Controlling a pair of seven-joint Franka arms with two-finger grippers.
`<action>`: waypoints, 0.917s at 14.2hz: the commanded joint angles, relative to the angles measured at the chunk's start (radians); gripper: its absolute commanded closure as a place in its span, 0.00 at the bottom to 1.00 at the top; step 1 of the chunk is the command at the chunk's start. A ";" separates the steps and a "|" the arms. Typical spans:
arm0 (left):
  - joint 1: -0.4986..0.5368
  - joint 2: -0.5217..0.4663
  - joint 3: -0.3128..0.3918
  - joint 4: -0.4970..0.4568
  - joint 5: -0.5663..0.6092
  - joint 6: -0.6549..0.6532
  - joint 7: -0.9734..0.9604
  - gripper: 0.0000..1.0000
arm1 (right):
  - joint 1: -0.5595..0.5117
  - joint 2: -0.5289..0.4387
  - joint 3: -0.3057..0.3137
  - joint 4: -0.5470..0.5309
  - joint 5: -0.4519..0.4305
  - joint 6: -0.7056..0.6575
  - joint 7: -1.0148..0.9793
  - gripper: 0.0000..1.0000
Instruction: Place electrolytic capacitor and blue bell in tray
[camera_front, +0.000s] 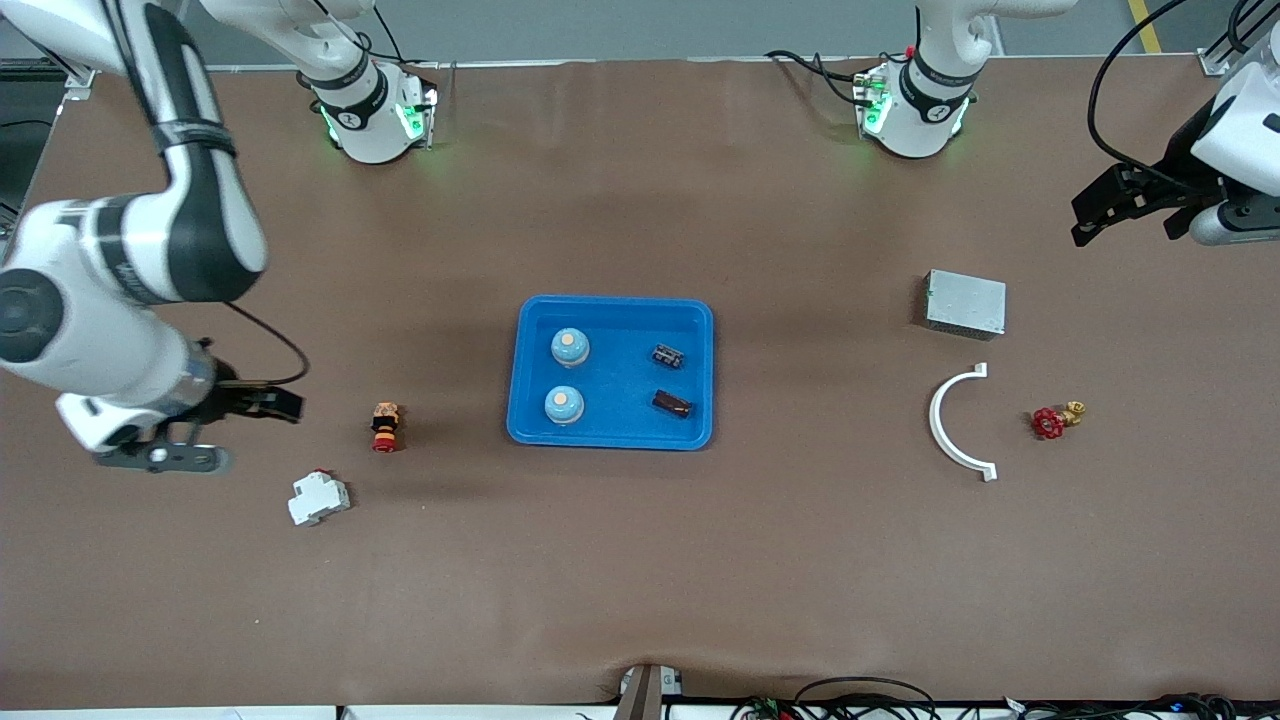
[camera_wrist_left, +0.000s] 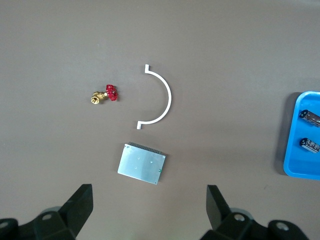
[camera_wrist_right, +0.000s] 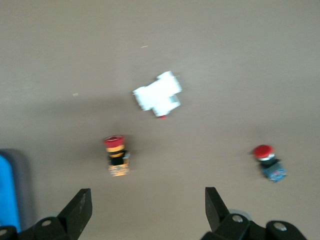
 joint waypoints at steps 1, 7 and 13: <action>-0.002 -0.011 0.001 -0.010 -0.004 0.014 0.002 0.00 | -0.039 -0.070 0.022 -0.016 -0.009 -0.022 -0.010 0.00; -0.001 -0.007 0.001 -0.009 -0.003 0.026 0.002 0.00 | -0.056 -0.209 0.030 -0.008 -0.008 -0.208 -0.019 0.00; -0.002 -0.010 -0.001 -0.009 -0.003 0.023 0.004 0.00 | -0.059 -0.226 0.022 0.111 0.021 -0.337 -0.114 0.00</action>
